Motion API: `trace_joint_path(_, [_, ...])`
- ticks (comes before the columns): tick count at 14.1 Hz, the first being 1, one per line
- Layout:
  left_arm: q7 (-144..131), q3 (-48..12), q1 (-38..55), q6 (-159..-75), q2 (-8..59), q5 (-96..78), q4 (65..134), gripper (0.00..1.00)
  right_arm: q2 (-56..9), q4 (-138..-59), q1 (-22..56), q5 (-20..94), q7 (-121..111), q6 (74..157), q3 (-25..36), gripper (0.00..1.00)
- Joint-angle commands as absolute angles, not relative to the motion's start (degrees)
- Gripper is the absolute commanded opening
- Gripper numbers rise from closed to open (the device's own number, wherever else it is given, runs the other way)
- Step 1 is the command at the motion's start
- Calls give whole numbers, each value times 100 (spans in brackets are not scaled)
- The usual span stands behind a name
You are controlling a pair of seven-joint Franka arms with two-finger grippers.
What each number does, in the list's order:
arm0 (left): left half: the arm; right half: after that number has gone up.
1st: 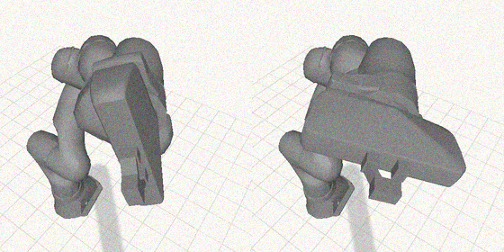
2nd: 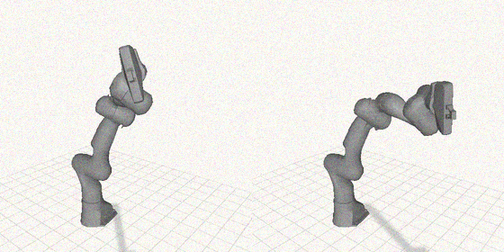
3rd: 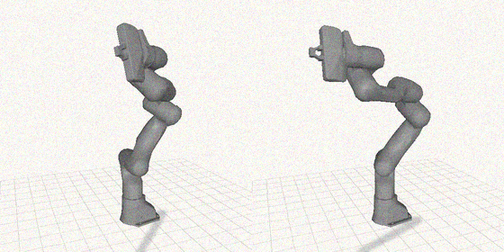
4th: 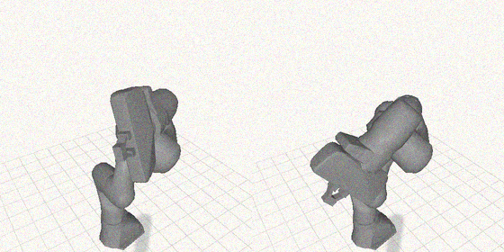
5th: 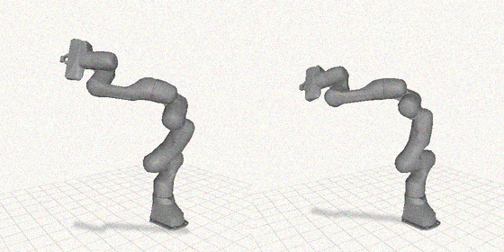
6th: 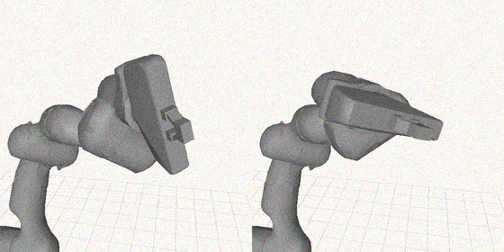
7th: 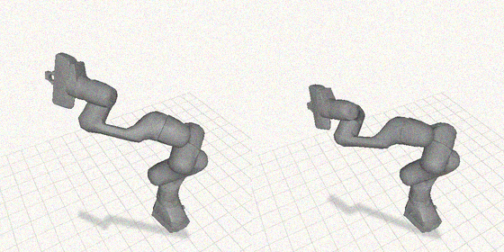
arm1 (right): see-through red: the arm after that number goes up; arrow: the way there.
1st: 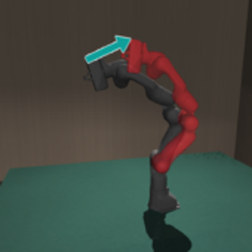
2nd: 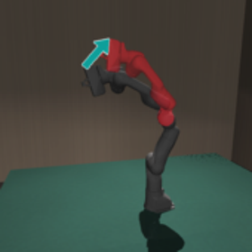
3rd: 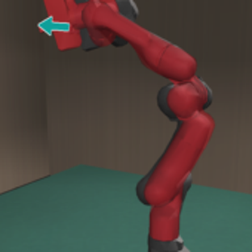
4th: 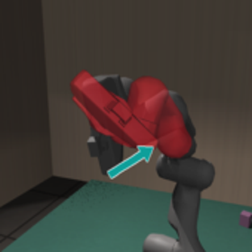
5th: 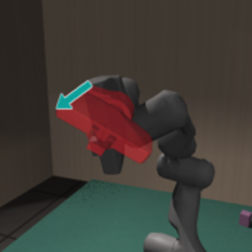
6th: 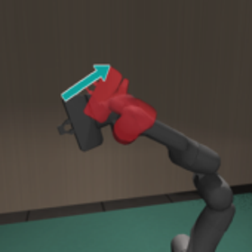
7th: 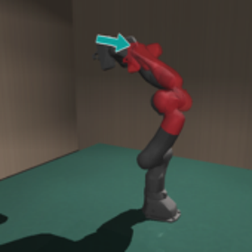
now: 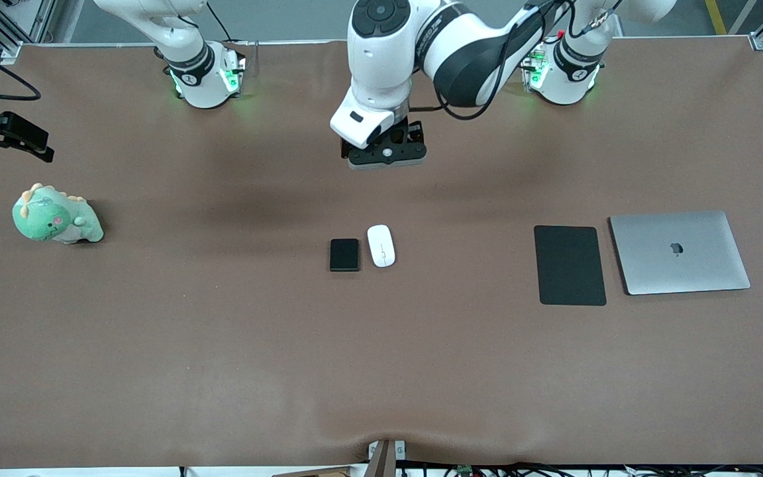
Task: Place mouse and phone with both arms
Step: 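Reach the left gripper down to the white mouse while the right gripper moves out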
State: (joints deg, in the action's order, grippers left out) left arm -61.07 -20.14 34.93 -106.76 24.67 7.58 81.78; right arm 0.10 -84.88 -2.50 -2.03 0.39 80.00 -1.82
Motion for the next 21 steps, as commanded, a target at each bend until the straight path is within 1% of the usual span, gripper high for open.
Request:
trace_joint_path(1, [-6196,-1995,3515,-11081,2943,975,8094,100,-149,-8412,-387,-132,-26,7981,-343,100])
trace_joint_path(4, [-6196,-1978,3454,-11564,3487,1212,8182,100,-167,-8411,-352,-132,-18,7989,-343,100])
trace_joint_path(6, [-6196,-1908,3445,-12065,3892,1283,8191,100,-490,-8411,-334,-141,-17,7981,-351,100])
trace_joint_path(8, [-6205,-1802,3454,-12496,4217,1520,8183,100,-536,-8402,-351,-132,-18,7980,-360,100])
trace_joint_path(11, [-6196,-1723,3472,-12787,4595,1547,8165,100,-536,-8394,-334,-141,-35,7989,-360,100])
trace_joint_path(15, [-6222,-1574,3524,-13227,4921,1591,8130,100,-676,-8429,-255,-158,-26,7980,-369,100])
trace_joint_path(17, [-6223,-1556,3524,-13385,5062,1600,8121,100,-886,-8429,-246,-167,-26,7972,-369,100])
trace_joint_path(21, [-6231,-1503,3524,-13684,5203,1582,8095,100,-984,-8499,-255,-167,-9,7911,-360,100])
